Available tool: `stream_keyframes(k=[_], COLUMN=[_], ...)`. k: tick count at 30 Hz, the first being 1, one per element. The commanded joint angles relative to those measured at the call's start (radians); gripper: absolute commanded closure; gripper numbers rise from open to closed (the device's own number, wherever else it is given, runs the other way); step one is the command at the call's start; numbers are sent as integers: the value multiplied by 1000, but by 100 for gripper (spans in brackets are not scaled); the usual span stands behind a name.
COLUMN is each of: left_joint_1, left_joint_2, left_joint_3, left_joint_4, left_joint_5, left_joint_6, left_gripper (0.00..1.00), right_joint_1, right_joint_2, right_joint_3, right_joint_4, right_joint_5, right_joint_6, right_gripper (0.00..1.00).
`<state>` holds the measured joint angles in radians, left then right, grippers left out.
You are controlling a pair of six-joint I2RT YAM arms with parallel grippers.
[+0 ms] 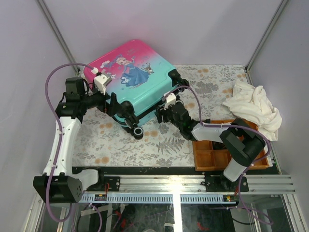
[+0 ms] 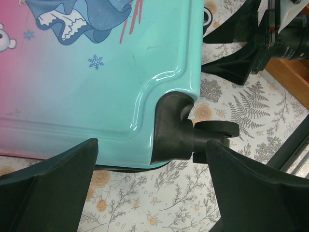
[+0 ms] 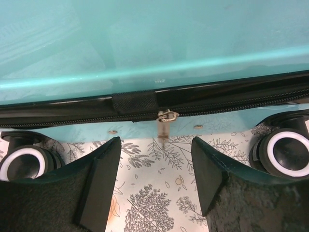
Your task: Pack the luggage
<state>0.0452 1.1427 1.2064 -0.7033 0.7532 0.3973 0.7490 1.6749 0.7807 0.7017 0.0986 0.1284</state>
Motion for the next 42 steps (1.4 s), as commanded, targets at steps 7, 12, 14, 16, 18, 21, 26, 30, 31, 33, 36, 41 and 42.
stream_keyframes(k=[7,12,14,16,18,21,26,30,31,33,36,41,42], left_joint_1=[-32,-32,-31,-33,-39,-62,-160,-324,-356,-411,-481,-582,-594], left_joint_2=[-15,-11,-11,-14,-11,8,50,54,55,67,102,171,186], left_joint_3=[-29,-29,-28,-22,-5,40,119,113,109,115,142,189,200], left_joint_4=[99,100,100,86,45,-56,-222,-259,-261,-285,-335,-417,-421], left_joint_5=[-5,-4,-6,-5,-3,-14,-97,-223,-244,-258,-271,-350,-358], left_joint_6=[-92,-95,-94,-75,-23,127,322,419,434,473,531,675,685], left_gripper=[9,9,9,9,9,9,10,11,11,13,15,18,18], right_joint_1=[76,78,78,77,72,32,-51,-88,-94,-104,-112,-123,-129], right_joint_2=[103,121,117,106,84,37,17,19,20,20,20,25,25], right_joint_3=[119,107,95,77,59,31,29,28,27,27,24,31,37], right_joint_4=[138,231,265,284,281,235,167,170,173,174,169,141,130], right_joint_5=[331,360,356,342,309,190,13,-82,-100,-138,-159,-161,-157], right_joint_6=[-73,-124,-153,-178,-191,-133,-48,-30,-29,-29,-38,-44,-41], right_gripper=[50,70,83,90,95,99,100,100,100,100,100,100,100])
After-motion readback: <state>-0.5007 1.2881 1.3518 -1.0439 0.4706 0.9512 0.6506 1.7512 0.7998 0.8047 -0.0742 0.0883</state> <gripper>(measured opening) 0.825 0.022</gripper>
